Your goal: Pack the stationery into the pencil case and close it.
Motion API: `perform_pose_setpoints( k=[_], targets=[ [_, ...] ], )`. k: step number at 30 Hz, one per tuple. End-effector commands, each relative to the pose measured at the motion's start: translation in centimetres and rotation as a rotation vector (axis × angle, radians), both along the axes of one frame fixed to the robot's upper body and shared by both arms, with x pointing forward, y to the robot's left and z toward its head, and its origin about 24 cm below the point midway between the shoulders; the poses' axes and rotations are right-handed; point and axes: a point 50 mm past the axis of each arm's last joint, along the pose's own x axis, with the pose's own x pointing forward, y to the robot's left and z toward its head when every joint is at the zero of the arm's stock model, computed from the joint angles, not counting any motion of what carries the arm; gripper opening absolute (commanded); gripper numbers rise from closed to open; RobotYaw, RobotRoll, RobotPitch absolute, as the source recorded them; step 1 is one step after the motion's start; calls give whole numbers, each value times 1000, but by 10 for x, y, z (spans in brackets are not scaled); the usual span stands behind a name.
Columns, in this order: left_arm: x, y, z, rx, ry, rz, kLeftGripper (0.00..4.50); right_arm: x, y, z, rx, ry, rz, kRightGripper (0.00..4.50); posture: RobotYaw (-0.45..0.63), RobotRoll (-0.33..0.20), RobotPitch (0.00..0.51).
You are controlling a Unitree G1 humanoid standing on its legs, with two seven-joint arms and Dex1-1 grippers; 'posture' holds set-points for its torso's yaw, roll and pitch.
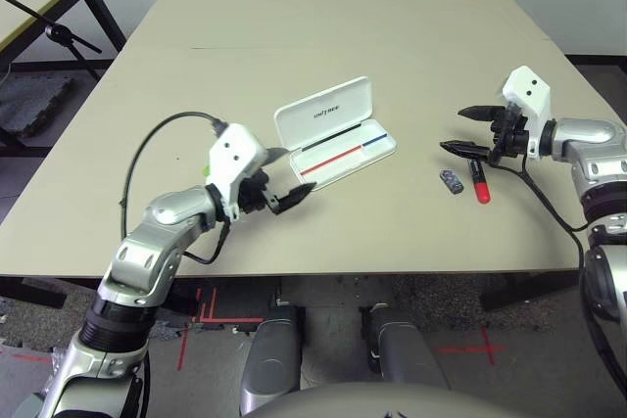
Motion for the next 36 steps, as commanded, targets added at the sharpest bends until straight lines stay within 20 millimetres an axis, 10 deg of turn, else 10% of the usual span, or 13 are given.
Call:
perform_pose_setpoints(
  k=[1, 24, 36],
  targets=[
    [3, -7, -15, 90, 24, -37, 4466, 0, 0, -5, -10, 8, -7, 4500, 155, 0, 113],
    [19, -13, -41, 213, 158, -73, 4466, 0, -1, -4, -8, -37, -43, 4500, 106, 0, 117],
    [19, -14, -38, 216, 243, -93, 221, 0, -1, -5, 3, -67, -67, 4500, 89, 0, 125]
  ],
)
